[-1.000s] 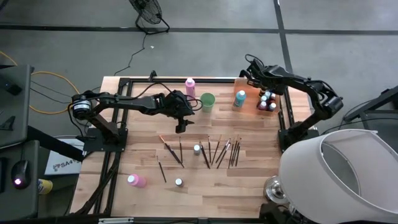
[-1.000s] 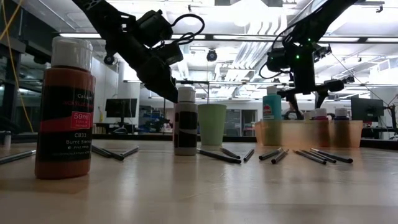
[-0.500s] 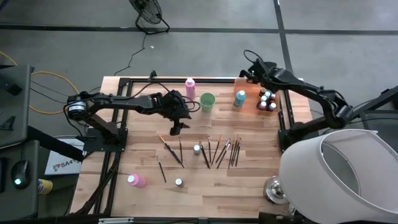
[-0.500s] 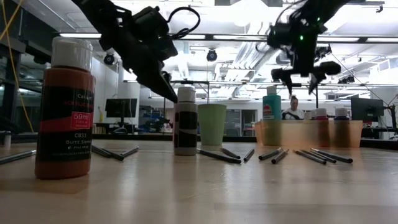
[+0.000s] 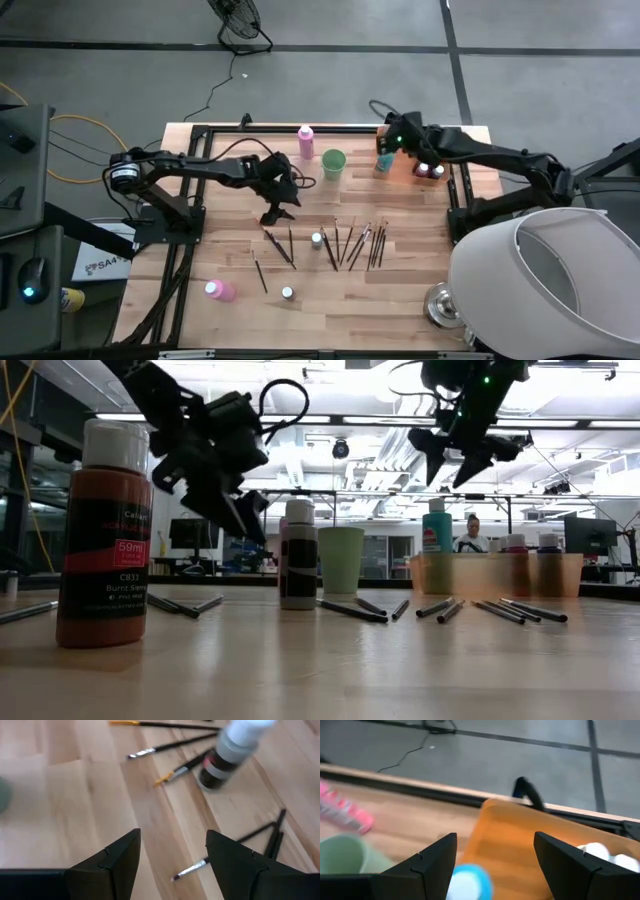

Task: Pick & Place Paint Supplies
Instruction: Put the small gray paint bottle into the orange bin

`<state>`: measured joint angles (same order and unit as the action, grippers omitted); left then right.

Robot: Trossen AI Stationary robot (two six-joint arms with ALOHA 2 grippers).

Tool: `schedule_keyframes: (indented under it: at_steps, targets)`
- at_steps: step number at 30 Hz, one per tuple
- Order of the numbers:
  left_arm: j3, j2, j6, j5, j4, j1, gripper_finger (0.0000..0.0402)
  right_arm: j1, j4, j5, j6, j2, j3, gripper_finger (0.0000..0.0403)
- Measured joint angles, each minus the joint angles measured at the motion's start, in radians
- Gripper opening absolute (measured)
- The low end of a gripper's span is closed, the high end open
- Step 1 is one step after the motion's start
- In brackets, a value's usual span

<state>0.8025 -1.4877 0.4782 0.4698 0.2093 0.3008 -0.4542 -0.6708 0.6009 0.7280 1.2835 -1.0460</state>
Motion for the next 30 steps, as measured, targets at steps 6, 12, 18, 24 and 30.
schedule_keyframes:
  at_steps: [6,12,18,24,30]
  targets:
    - [-0.022,-0.027,0.118,0.101,-0.093,-0.014,0.0241,0.109,0.008,0.017,0.018,0.0,0.0,0.0258]
    - [-0.021,-0.1,0.153,0.092,-0.205,-0.082,0.0281,0.182,0.025,0.019,0.029,0.0,0.0,0.0258]
    - [-0.021,-0.172,0.136,0.092,-0.244,-0.134,0.0294,0.219,0.034,0.02,0.01,0.0,0.0,0.0258]
    - [-0.02,-0.227,0.117,0.092,-0.337,-0.187,0.0294,0.264,0.049,0.023,0.008,0.0,0.0,0.0258]
    - [-0.021,-0.252,0.08,0.073,-0.423,-0.222,0.0294,0.28,0.055,0.029,0.009,0.0,0.0,0.0258]
